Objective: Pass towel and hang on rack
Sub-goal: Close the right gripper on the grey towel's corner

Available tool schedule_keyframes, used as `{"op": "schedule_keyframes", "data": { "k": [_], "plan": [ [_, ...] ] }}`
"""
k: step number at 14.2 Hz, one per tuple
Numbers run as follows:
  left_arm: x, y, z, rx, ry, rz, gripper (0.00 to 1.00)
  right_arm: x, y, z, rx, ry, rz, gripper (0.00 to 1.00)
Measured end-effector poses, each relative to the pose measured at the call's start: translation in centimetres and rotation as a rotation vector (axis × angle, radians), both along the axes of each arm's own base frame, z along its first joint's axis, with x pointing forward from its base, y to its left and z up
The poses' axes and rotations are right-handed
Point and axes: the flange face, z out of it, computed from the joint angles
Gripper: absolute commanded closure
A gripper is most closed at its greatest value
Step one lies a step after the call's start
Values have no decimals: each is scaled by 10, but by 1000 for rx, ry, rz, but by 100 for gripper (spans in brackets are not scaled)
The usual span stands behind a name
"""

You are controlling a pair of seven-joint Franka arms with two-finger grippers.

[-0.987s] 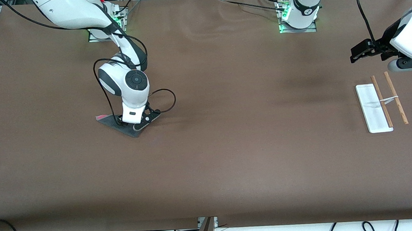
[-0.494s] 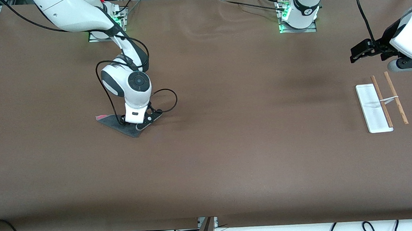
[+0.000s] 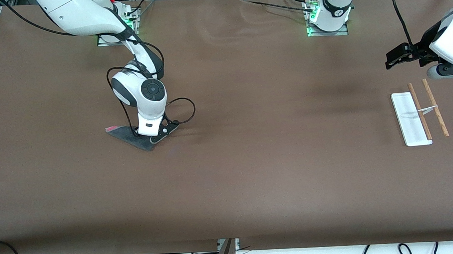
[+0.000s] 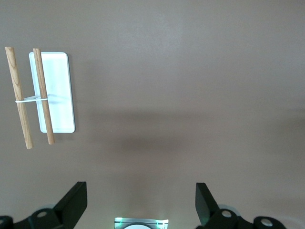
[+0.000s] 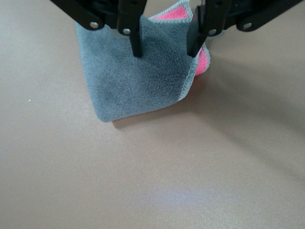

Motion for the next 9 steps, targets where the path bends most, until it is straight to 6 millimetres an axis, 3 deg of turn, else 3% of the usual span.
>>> {"op": "schedule_keyframes", "data": {
  "k": [3, 6, 9],
  "plan": [
    [0, 0, 0, 0, 0, 0, 0, 5, 0, 4, 7, -12, -3, 75],
    [0, 0, 0, 0, 0, 0, 0, 8, -1, 6, 11, -19, -8, 100],
    [0, 0, 0, 0, 0, 0, 0, 11, -3, 8, 17, -34, -33, 100]
  ]
}}
